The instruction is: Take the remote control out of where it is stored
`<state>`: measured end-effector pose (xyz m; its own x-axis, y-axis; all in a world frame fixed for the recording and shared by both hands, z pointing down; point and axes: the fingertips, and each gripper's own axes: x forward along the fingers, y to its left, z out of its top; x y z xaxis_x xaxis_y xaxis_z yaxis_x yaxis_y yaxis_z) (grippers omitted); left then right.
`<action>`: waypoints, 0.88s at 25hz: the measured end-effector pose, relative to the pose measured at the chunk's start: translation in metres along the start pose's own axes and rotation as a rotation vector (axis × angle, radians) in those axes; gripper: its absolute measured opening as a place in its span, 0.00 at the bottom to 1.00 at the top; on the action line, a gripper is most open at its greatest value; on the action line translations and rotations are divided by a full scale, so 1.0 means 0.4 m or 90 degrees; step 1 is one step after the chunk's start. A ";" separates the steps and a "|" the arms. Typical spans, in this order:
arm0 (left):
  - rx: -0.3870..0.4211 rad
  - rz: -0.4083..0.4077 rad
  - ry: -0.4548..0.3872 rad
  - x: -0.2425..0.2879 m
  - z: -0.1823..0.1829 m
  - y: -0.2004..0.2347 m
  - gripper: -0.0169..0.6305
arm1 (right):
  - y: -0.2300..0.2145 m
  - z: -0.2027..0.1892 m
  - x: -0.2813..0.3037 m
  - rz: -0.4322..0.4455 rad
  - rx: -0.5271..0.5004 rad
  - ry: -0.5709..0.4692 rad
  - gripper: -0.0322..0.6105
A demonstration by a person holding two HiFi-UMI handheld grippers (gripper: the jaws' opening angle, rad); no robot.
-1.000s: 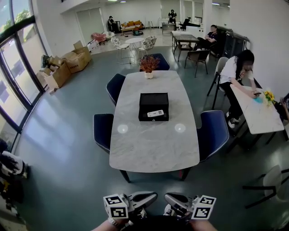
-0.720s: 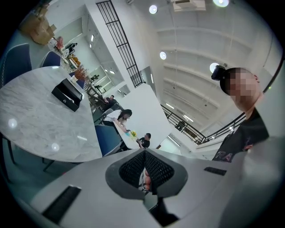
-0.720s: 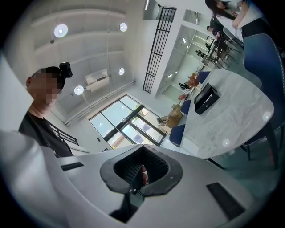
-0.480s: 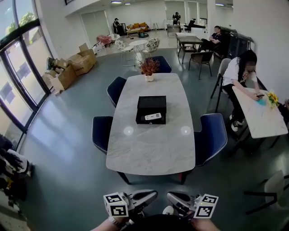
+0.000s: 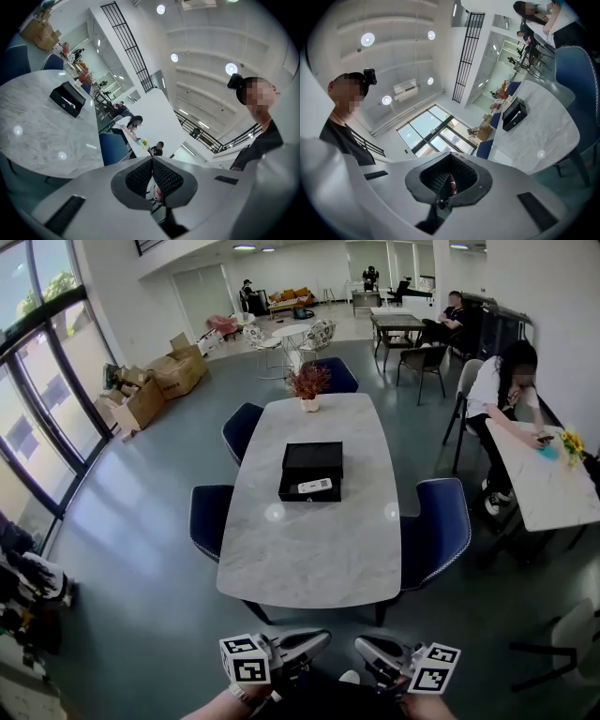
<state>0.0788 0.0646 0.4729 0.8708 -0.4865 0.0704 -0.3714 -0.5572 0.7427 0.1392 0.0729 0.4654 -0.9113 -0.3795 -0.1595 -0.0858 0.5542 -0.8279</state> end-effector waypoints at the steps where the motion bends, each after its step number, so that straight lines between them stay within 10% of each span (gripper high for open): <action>1: -0.001 0.000 0.002 0.006 0.002 0.006 0.04 | -0.005 0.004 -0.003 -0.003 -0.001 -0.001 0.06; 13: -0.035 -0.005 0.005 0.066 0.103 0.127 0.04 | -0.068 0.081 -0.004 -0.050 0.002 -0.060 0.06; 22: 0.068 0.068 0.055 0.047 0.315 0.411 0.04 | -0.138 0.152 0.072 -0.114 -0.012 -0.121 0.06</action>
<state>-0.0064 -0.1207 0.5124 0.8474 -0.4897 0.2050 -0.4909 -0.5760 0.6536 0.1421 -0.0137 0.4738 -0.7892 -0.6041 -0.1106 -0.2484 0.4787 -0.8421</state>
